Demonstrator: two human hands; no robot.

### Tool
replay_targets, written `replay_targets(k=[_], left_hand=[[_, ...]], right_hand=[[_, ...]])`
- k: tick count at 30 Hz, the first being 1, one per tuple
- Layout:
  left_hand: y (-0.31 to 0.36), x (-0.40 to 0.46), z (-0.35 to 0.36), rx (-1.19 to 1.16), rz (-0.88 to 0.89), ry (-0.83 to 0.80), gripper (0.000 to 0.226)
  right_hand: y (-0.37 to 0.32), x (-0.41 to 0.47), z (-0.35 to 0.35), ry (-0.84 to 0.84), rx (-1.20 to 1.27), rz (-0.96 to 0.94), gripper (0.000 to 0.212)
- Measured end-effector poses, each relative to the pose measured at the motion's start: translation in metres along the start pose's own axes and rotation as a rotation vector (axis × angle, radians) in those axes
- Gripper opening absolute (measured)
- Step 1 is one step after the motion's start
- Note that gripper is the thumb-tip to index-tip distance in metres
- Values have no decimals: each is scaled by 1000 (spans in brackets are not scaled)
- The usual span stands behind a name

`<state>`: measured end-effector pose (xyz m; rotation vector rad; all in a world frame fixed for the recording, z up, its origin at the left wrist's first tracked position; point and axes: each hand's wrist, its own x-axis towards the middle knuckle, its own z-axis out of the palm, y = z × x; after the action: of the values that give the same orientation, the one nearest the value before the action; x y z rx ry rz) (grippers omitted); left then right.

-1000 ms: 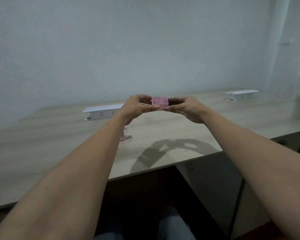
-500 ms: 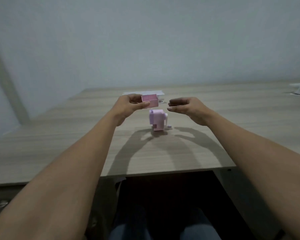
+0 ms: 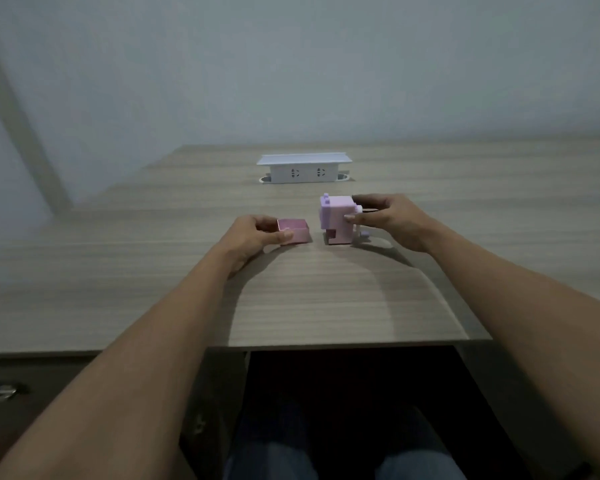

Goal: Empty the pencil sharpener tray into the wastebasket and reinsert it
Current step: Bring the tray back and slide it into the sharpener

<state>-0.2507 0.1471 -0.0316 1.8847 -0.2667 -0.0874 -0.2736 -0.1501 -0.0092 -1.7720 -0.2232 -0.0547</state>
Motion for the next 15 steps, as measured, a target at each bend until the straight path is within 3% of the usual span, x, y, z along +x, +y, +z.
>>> replay_targets(k=[15], left_hand=[[6, 2, 8, -73, 11, -114, 37]], right_hand=[[10, 9, 6, -77, 111, 39, 47]])
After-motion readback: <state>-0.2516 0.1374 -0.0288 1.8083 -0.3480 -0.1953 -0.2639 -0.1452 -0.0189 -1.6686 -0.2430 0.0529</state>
